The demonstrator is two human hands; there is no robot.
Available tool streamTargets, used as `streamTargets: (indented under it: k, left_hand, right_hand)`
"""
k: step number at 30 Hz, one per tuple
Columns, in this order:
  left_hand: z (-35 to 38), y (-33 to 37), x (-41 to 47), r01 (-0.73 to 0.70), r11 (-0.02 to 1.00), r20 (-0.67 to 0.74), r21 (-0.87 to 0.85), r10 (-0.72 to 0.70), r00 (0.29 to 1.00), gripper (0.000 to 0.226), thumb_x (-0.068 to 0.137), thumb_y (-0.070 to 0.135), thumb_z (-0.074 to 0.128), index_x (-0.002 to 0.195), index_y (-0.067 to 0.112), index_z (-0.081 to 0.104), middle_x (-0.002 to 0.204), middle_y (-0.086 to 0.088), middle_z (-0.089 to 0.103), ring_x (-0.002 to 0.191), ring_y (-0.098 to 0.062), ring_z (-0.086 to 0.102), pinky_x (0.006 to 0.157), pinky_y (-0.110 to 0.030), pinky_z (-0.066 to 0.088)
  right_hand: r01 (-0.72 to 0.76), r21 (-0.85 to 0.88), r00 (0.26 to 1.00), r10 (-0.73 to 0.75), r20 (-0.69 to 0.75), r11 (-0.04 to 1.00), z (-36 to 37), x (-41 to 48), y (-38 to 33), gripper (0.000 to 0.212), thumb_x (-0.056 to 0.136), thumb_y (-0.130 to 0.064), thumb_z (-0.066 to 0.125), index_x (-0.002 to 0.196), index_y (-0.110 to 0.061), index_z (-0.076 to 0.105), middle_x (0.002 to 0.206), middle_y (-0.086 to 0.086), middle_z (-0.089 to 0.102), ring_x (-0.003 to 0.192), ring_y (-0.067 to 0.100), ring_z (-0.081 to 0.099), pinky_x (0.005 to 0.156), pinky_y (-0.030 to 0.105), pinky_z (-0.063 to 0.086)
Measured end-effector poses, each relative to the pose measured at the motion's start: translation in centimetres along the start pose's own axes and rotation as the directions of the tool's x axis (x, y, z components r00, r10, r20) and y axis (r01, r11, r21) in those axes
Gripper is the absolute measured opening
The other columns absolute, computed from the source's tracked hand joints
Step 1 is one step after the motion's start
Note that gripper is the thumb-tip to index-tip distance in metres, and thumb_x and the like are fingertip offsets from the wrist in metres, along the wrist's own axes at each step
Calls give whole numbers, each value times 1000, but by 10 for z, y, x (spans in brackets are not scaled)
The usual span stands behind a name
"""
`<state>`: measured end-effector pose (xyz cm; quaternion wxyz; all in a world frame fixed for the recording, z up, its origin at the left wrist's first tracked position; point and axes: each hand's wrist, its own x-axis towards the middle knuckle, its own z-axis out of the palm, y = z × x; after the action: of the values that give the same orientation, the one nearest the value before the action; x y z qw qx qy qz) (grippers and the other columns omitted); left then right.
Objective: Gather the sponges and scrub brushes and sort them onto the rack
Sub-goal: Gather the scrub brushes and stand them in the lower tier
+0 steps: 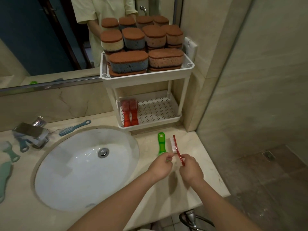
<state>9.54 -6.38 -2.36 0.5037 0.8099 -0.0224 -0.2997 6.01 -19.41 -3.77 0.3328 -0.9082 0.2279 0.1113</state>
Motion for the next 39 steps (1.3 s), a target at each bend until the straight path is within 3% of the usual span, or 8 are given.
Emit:
streamTargets:
  k: [5,13,17,24,27,29,31,39]
  left_hand:
    - [-10,3,-6,-50,998,-115,37,54,992,32,97,16,46,126,17,58,128,-2,60,116,-16,56,102,-30,43]
    - [-41,24,-8,-145,985,-262,-98,115,958,42,95,7,45,134,22,52,129,1,58,117,-10,54,99,-24,43]
    - [-65,39,-9,-223,962,-286,-161,170,943,49,93,2,45,130,33,54,120,7,61,104,3,56,82,-11,41]
    - [-104,64,-5,-246,929,-326,-276,150,933,41,93,-3,42,122,15,63,119,-8,67,111,-22,62,99,-38,50]
    - [-119,68,3,-224,937,-336,-267,128,933,35,94,-1,43,116,15,65,112,-3,67,101,-14,63,87,-21,52]
    - [-128,71,10,-212,935,-340,-283,109,934,31,93,1,46,101,24,66,96,7,67,85,-1,61,67,-6,46]
    - [-136,75,18,-183,941,-344,-285,77,936,28,93,4,47,100,25,66,91,9,66,81,0,60,60,-6,44]
    - [-155,88,59,-51,951,-308,-304,-47,950,26,95,6,49,103,29,59,105,-1,64,98,-19,62,95,-31,49]
  right_hand:
    - [-55,295,997,68,-34,954,0,3,-6,31,87,0,50,112,-13,61,101,6,69,83,21,61,65,27,41]
    - [-23,711,1000,32,1,703,-9,4,-68,24,84,2,52,97,-16,60,75,4,61,60,14,53,55,26,38]
    - [-10,718,1000,-12,26,696,-15,9,-101,23,85,2,52,101,-10,62,78,7,60,62,14,53,53,25,41]
    - [31,667,988,-124,91,745,-27,31,-148,21,81,1,60,101,-4,66,78,6,65,63,12,59,51,19,45]
    - [66,620,980,-167,106,782,-32,44,-161,20,80,-1,65,100,-6,67,76,3,67,62,8,60,41,10,40]
    - [59,592,976,-172,136,804,-34,54,-167,25,79,-4,68,104,-6,66,78,5,68,60,10,61,43,13,41]
    - [38,560,978,-146,149,828,-33,65,-174,32,79,-6,70,109,-10,60,73,6,66,51,12,54,40,18,37]
    - [15,470,979,-108,172,882,-29,123,-197,25,81,-9,68,105,-15,61,51,5,55,36,10,43,32,16,31]
